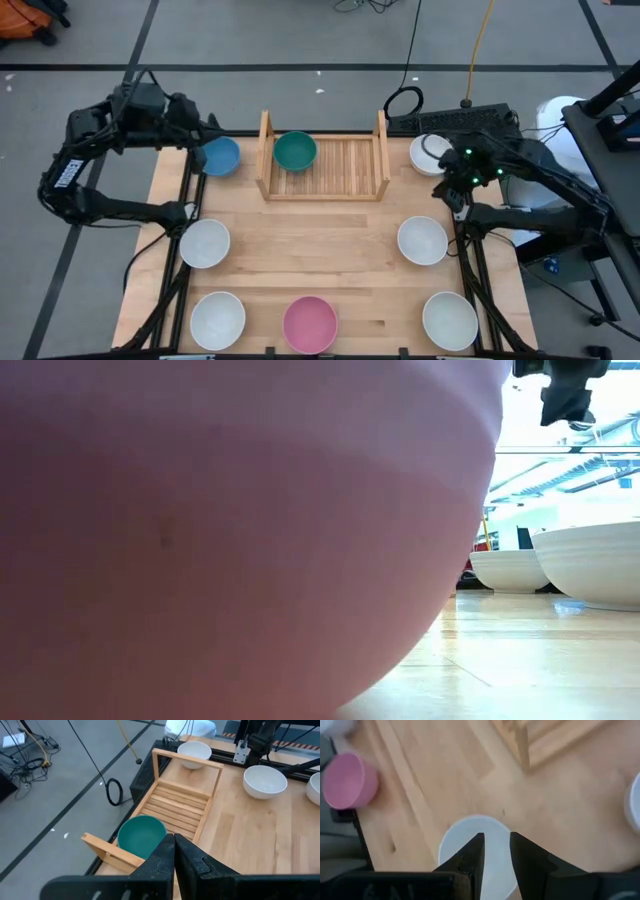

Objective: Place and stack bowls onto a shelf
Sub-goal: Put the middle right white bowl on the shelf

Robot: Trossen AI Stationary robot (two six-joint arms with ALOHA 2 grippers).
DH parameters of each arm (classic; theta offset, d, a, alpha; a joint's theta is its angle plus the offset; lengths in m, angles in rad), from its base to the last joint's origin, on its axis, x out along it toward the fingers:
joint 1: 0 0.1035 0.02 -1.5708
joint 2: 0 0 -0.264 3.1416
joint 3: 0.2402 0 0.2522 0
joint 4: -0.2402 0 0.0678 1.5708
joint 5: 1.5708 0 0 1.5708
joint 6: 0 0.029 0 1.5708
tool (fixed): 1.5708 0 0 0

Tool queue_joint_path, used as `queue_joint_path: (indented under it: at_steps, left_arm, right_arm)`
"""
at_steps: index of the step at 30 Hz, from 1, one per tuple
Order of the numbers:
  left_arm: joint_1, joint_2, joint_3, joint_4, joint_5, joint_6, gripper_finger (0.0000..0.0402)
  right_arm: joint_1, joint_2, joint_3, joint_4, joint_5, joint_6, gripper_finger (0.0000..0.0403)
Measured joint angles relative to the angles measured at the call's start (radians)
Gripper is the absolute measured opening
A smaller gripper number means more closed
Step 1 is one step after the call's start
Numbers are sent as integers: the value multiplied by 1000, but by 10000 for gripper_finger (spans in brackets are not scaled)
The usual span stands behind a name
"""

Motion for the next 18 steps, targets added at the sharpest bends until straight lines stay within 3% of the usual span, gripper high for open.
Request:
queue_joint_path:
  at_steps: [11,18]
  left_arm:
    - [0,-12,0,-32,0,8,8]
    - [0,-12,0,-55,0,9,8]
  right_arm:
    - [0,175,-2,-131,-40,-128,84]
    - [0,256,-92,-115,-40,-192,84]
